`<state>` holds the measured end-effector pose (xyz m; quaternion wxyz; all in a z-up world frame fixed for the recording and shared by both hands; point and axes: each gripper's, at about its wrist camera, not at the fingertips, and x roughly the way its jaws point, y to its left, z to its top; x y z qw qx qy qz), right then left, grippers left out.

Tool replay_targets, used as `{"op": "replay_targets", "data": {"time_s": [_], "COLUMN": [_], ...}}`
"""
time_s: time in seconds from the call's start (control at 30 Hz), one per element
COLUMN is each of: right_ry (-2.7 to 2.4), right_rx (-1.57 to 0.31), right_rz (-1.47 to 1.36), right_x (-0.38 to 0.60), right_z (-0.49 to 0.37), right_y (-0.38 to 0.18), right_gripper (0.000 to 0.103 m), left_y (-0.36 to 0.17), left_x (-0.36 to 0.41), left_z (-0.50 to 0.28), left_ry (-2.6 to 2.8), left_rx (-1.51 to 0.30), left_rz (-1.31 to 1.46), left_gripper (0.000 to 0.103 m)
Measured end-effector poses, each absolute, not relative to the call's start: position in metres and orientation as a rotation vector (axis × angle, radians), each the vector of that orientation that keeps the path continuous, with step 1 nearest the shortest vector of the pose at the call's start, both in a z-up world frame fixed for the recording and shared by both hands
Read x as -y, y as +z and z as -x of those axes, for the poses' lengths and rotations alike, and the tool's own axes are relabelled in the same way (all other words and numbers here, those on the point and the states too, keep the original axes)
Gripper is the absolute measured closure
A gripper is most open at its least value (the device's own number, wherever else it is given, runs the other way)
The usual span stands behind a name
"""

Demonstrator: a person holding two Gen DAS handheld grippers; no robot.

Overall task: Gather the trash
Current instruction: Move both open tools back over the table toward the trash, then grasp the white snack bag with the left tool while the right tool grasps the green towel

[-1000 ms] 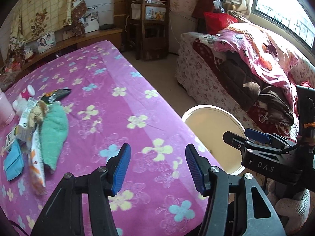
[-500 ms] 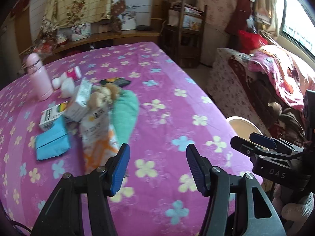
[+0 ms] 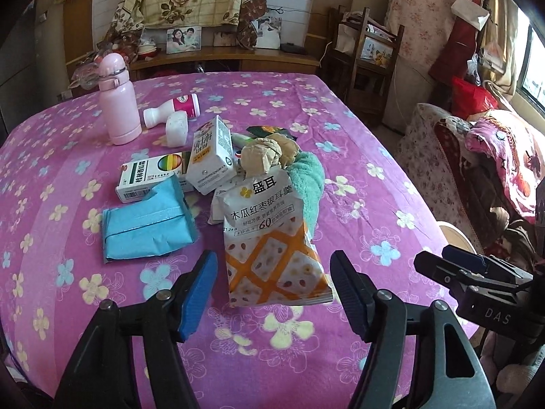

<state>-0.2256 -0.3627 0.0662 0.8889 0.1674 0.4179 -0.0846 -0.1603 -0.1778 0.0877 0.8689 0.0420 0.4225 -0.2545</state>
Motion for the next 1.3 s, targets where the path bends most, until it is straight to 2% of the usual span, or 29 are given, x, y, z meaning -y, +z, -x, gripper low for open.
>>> {"op": "replay_targets", "data": {"time_s": [0.3,0.57,0.83,0.9,1.03,1.17,1.3], "right_ry": [-0.162,-0.154,-0.153,-0.147,-0.138,-0.128,-0.105], "right_rx": [-0.873,-0.88,-0.891,-0.893,-0.888,-0.891,-0.892], "right_rz": [-0.355,-0.367,-0.372,-0.369,-0.357,-0.348,-0.329], "right_x": [0.361,0.364,0.366,0.365,0.36,0.354,0.345], "right_z": [0.216,0.207,0.199,0.196,0.193,0.19,0.18], "right_y": [0.066,0.062,0.058,0.058,0.061,0.061,0.062], "right_gripper": [0.029,0.029,0.029,0.029,0.029,0.029,0.029], "left_y": [0.073,0.044,0.03,0.023,0.024,0.03,0.048], "left_x": [0.176,0.177,0.182,0.18,0.172,0.161,0.15], "left_z": [0.138,0.108,0.097,0.097,0.103,0.104,0.121], "left_ry": [-0.595,-0.612,-0.596,-0.614,-0.595,-0.601,-0.583], "left_rx": [-0.935,-1.039,-1.077,-1.115,-1.098,-1.111,-1.037], "left_rz": [-0.01,0.109,0.126,0.136,0.112,0.148,0.08], "left_gripper": [0.028,0.028,0.016,0.016,0.018,0.03,0.032]}}
